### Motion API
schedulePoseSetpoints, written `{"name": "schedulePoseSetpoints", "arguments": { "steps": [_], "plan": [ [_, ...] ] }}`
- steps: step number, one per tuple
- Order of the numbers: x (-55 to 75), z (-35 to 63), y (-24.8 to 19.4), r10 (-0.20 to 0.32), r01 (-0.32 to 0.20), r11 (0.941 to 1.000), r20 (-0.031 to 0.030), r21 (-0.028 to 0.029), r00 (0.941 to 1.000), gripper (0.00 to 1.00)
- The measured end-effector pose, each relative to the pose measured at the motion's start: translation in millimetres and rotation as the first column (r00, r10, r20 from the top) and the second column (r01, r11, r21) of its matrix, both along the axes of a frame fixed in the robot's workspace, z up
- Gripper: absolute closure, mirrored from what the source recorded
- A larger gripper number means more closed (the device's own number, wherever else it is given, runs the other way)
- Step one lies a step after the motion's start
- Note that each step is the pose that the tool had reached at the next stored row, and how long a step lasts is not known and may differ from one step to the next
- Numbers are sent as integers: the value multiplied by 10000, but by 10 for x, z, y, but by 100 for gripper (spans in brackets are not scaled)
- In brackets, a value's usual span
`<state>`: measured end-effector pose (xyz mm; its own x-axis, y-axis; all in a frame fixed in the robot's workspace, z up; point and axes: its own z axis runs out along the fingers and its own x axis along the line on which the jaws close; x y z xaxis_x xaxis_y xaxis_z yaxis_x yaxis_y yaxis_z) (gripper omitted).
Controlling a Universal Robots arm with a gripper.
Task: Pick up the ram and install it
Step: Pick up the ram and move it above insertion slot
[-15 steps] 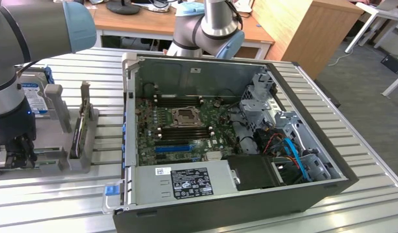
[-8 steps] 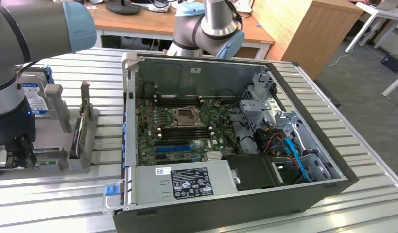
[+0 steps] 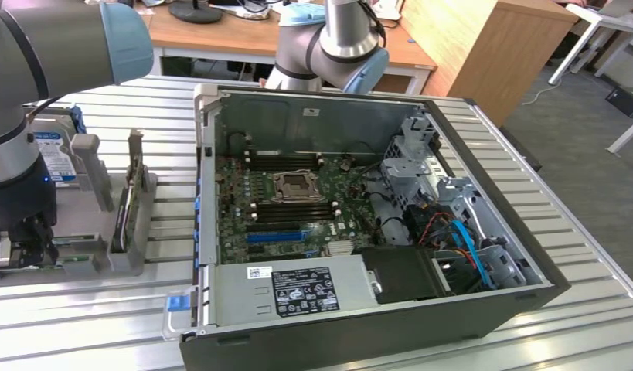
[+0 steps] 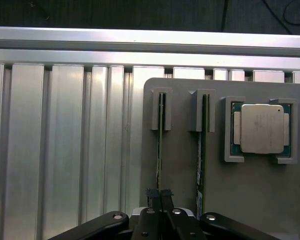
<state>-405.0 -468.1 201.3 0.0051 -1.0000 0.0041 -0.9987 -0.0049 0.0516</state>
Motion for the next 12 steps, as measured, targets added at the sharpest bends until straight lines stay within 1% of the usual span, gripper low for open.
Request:
{"name": "schedulePoseSetpoints", "arguments": {
  "steps": [6, 9, 12],
  "plan": [
    [0, 7, 0, 0, 0, 10000, 1, 1, 10000, 88],
    [0, 44, 0, 0, 0, 10000, 0, 1, 10000, 88],
    [1, 101, 0, -1, 1, 10000, 0, 0, 10000, 88]
  ]
}}
